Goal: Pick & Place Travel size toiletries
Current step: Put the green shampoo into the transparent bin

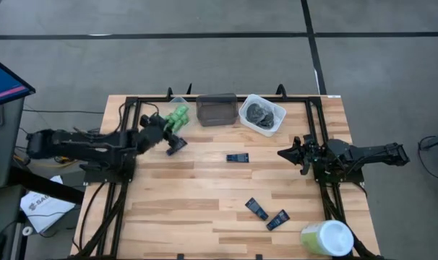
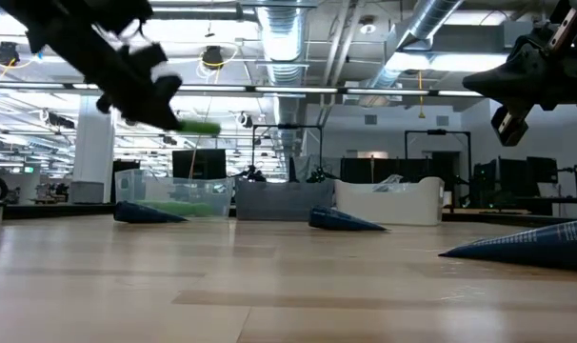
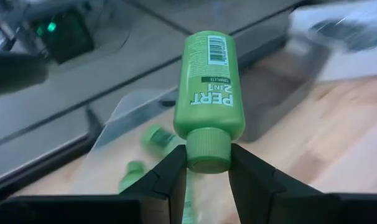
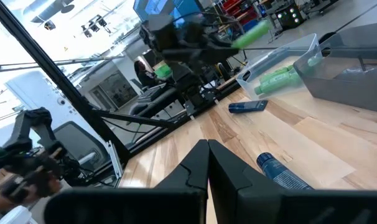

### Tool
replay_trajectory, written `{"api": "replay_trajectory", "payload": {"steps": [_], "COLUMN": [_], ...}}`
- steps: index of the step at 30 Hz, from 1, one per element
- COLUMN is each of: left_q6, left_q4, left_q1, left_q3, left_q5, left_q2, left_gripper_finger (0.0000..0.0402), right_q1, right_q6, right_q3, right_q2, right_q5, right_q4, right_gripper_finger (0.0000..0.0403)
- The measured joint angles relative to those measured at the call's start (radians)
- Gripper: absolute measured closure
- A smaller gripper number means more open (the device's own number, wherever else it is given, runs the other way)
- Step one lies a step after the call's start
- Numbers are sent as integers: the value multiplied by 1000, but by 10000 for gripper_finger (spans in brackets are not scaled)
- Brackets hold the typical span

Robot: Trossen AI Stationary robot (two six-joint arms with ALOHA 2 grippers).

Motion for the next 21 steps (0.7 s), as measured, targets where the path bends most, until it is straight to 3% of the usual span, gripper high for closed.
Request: {"api": "replay_trajectory", "payload": {"steps": [10,16,21], "left_q6": [101,103,124], "left_q4": [9,6,8], "left_q1": [291,337,337], "left_q3": [-48,-61,-61], "left_q5": [253,334,339], "left_q2": [52,107,132], "left_gripper_finger": [304,300,259], "right_q1": [0,0,0], "right_q6": [0,0,0], "right_q3": [0,0,0], "right_q2": [0,0,0], "right_q5": [0,0,0], "right_q4": [0,0,0], "right_gripper_finger": [403,403,403]}}
